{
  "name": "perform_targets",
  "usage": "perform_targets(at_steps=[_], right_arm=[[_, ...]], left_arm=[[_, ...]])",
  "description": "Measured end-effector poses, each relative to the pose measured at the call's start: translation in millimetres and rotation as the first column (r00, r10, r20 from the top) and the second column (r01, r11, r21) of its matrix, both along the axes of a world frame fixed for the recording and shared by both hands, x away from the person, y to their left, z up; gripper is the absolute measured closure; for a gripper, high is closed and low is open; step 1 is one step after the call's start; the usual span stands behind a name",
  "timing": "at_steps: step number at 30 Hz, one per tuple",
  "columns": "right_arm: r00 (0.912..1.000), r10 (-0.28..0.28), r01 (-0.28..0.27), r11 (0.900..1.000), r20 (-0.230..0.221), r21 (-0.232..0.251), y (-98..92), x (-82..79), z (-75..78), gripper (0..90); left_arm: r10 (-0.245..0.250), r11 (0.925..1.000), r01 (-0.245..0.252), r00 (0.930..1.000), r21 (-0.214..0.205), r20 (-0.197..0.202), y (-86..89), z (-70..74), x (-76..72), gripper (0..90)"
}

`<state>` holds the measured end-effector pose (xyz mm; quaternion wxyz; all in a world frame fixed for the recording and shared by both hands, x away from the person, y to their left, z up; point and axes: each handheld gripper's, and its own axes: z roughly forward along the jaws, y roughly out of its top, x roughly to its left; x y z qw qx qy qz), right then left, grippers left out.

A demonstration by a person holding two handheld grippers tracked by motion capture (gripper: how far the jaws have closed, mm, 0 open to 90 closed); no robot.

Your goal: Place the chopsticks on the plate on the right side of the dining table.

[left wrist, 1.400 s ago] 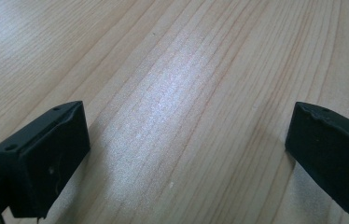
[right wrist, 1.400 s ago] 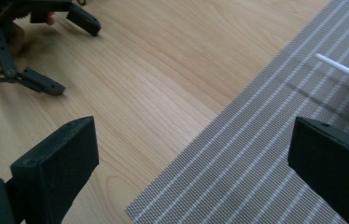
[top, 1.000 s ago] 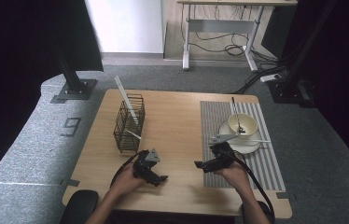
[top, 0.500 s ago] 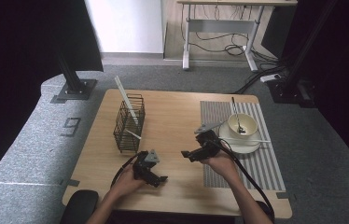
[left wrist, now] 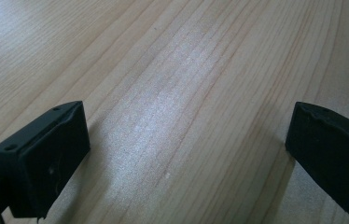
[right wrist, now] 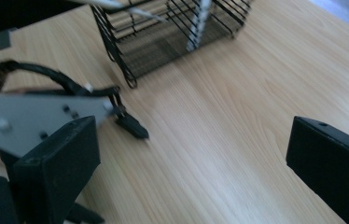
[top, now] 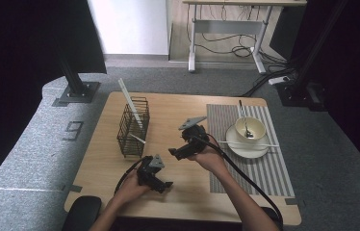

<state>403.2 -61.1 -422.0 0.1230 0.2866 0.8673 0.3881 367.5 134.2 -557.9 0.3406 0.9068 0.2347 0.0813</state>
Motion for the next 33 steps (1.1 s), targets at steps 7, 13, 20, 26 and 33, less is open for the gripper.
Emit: perform_targets(at_steps=[7, 13, 20, 26, 33], right_arm=[[0.9991, 0.043, -0.043, 0.9989, 0.004, -0.019, 31.4, 9.8, 3.5, 1.2], [0.9966, 0.083, -0.083, 0.9965, 0.002, 0.013, 52.7, 12.5, 4.0, 1.4], [0.994, 0.109, -0.109, 0.9936, -0.004, 0.031, 73.6, 15.3, 5.6, 4.2], [0.9935, 0.114, -0.114, 0.9932, 0.007, 0.027, 88.6, 15.5, 3.2, 10.6], [0.997, 0.062, -0.063, 0.9978, 0.045, 0.02, 94.8, 19.6, 1.2, 17.7]], left_arm=[[0.001, 1.0, -0.001, 1.0, 0.0, 0.003, -0.1, -0.1, 0.0, 0.0], [0.003, 1.0, -0.003, 1.0, 0.0, 0.002, -0.1, 0.0, -0.1, 0.0], [0.002, 1.0, -0.002, 1.0, -0.005, 0.0, -0.2, -0.3, -0.1, 0.0], [-0.001, 1.0, 0.001, 1.0, 0.002, 0.003, 0.0, 0.0, 0.1, 0.0], [-0.001, 1.0, 0.001, 1.0, 0.003, 0.002, 0.1, 0.1, 0.0, 0.0]])
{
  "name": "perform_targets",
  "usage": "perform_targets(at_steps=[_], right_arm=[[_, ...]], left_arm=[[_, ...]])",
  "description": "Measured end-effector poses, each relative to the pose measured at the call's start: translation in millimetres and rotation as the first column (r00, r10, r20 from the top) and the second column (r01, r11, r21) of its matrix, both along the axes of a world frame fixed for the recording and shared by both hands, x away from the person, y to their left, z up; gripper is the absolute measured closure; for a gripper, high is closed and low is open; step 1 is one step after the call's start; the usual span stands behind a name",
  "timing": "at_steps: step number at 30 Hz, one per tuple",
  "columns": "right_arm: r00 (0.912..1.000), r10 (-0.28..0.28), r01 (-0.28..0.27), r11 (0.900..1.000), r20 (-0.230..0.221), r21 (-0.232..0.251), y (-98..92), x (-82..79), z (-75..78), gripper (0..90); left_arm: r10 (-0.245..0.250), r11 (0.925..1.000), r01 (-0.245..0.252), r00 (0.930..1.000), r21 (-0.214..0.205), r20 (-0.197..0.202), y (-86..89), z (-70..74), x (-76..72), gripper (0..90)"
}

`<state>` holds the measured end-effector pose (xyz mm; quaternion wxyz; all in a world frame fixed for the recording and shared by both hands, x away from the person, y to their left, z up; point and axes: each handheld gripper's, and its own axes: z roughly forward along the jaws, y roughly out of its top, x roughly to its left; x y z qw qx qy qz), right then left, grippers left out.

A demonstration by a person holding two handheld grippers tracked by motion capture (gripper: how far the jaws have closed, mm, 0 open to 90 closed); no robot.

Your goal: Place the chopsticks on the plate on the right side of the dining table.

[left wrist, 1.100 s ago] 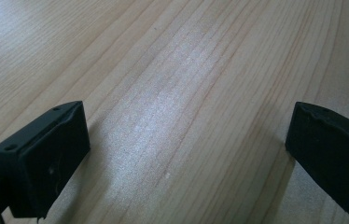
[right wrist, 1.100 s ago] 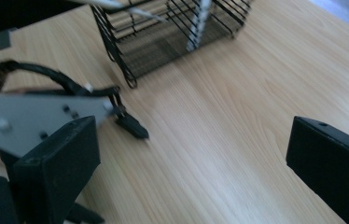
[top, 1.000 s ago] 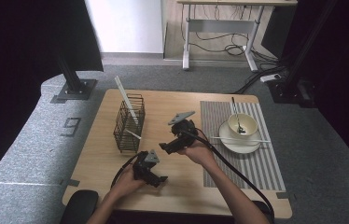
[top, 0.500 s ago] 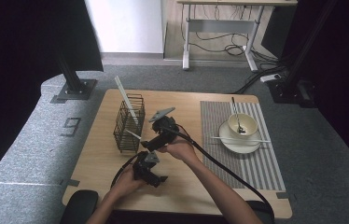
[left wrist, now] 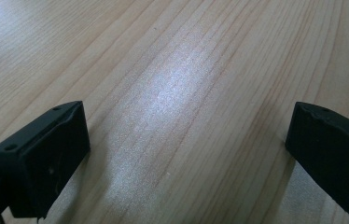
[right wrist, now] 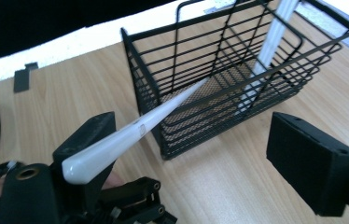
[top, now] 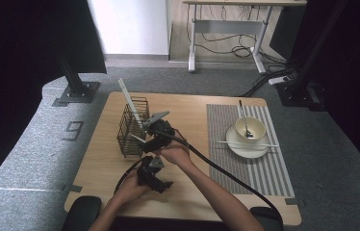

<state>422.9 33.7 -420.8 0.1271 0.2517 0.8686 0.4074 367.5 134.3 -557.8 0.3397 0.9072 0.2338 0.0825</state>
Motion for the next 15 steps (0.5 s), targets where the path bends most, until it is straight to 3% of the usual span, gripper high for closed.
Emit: perform_targets(at_steps=[10, 15], right_arm=[[0.9984, -0.043, 0.043, 0.999, 0.035, 0.008, -10.9, 11.7, 6.7, 41.3], [0.9982, -0.047, 0.045, 0.9976, 0.036, 0.053, -12.9, 16.2, 7.4, 49.9]], left_arm=[[-0.003, 1.0, 0.003, 1.0, -0.003, 0.002, -0.2, -0.2, 0.3, 0.0], [0.001, 1.0, -0.001, 1.0, -0.007, 0.0, -0.4, -0.4, 0.1, 0.0]])
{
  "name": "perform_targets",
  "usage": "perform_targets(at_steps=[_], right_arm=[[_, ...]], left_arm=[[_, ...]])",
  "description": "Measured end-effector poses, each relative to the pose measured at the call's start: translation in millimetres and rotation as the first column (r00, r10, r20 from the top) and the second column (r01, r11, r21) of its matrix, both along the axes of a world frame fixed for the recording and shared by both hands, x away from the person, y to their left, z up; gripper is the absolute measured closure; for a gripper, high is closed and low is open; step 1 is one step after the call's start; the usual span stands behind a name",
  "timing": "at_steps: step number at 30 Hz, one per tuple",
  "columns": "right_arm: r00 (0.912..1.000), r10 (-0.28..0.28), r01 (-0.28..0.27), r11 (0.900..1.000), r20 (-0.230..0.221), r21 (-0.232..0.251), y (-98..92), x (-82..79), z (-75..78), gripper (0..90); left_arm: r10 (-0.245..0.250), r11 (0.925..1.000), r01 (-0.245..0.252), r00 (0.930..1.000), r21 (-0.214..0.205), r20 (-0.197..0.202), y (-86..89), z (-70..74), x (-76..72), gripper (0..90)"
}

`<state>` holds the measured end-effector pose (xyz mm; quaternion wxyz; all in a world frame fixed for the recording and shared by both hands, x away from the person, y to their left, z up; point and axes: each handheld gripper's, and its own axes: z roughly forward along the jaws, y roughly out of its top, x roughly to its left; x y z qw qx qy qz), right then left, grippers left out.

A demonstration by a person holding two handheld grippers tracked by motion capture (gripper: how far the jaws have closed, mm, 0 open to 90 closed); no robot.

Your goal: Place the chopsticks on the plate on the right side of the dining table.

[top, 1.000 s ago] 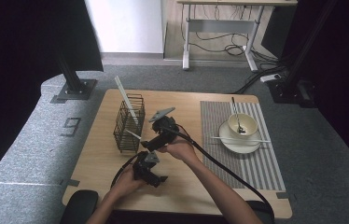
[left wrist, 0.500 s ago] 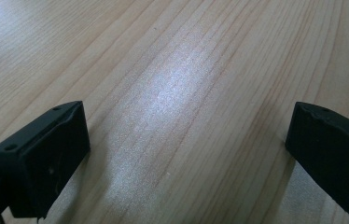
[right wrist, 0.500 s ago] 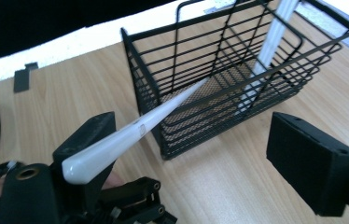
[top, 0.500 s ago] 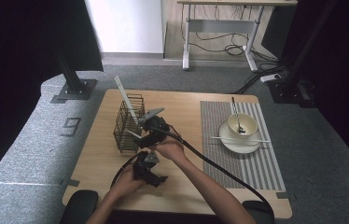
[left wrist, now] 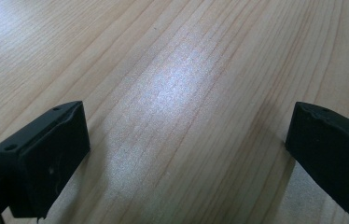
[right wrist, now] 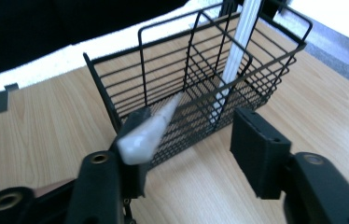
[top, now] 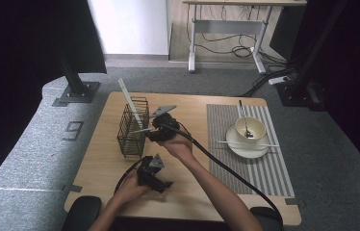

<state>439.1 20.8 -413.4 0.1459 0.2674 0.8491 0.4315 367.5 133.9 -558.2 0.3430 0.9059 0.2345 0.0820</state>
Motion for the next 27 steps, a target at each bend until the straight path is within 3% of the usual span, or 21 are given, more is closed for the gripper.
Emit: perform_targets(at_steps=[8, 16, 27], right_arm=[[0.9999, 0.001, -0.001, 0.9996, 0.012, 0.029, -0.4, 4.1, 1.7, 61.7], [0.9992, 0.022, -0.024, 0.998, 0.033, 0.058, -2.9, 6.9, 6.1, 81.7], [0.9982, 0.042, -0.044, 0.9978, 0.042, 0.049, -5.0, 3.3, 15.5, 82.2]], left_arm=[[-0.001, 1.0, 0.001, 1.0, 0.003, 0.0, 0.2, 0.1, 0.1, 0.0], [-0.003, 1.0, 0.003, 1.0, 0.006, 0.001, 0.2, 0.3, 0.3, 0.0], [-0.003, 1.0, 0.003, 1.0, 0.006, 0.001, 0.1, 0.3, 0.3, 0.0]])
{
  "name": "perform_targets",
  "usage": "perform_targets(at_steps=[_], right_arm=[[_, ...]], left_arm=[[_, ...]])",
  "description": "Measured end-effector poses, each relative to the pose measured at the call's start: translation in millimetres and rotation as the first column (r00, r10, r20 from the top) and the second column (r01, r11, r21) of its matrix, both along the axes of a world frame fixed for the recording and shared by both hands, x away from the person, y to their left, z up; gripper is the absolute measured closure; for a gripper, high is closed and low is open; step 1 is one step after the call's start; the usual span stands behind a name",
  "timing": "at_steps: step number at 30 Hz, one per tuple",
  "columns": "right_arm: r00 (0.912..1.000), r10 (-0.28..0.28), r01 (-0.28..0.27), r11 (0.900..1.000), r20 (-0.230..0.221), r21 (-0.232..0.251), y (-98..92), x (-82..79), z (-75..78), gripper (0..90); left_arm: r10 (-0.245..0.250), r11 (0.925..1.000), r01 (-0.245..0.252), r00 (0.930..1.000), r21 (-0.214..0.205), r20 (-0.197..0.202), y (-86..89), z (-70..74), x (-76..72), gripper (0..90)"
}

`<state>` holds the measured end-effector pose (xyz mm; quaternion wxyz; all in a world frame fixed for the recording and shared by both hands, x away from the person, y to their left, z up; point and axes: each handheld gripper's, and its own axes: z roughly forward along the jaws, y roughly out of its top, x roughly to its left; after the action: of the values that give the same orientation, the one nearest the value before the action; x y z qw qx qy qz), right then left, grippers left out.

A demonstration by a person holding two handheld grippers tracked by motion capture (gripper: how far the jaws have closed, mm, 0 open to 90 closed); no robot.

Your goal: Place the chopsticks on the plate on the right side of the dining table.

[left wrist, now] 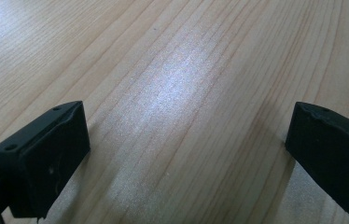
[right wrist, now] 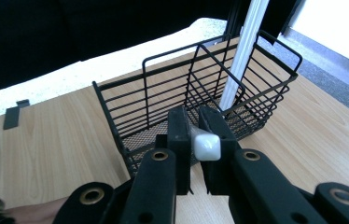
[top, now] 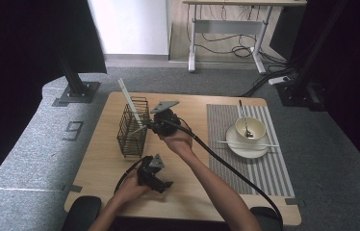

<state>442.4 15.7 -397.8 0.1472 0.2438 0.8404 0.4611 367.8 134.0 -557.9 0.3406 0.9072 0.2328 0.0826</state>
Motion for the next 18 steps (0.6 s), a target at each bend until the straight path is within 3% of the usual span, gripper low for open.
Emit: perform_targets(at_steps=[10, 18], right_arm=[[0.9992, 0.04, -0.04, 0.9991, -0.004, -0.014, -12.3, -10.7, 20.4, 82.2], [0.9972, 0.072, -0.072, 0.9974, -0.02, 0.006, -26.3, -19.1, 36.2, 82.2]], left_arm=[[-0.005, 1.0, 0.005, 1.0, 0.002, -0.001, 0.1, 0.2, 0.5, 0.0], [-0.011, 0.9999, 0.011, 0.9999, 0.007, 0.0, 0.0, 0.5, 1.1, 0.0]])
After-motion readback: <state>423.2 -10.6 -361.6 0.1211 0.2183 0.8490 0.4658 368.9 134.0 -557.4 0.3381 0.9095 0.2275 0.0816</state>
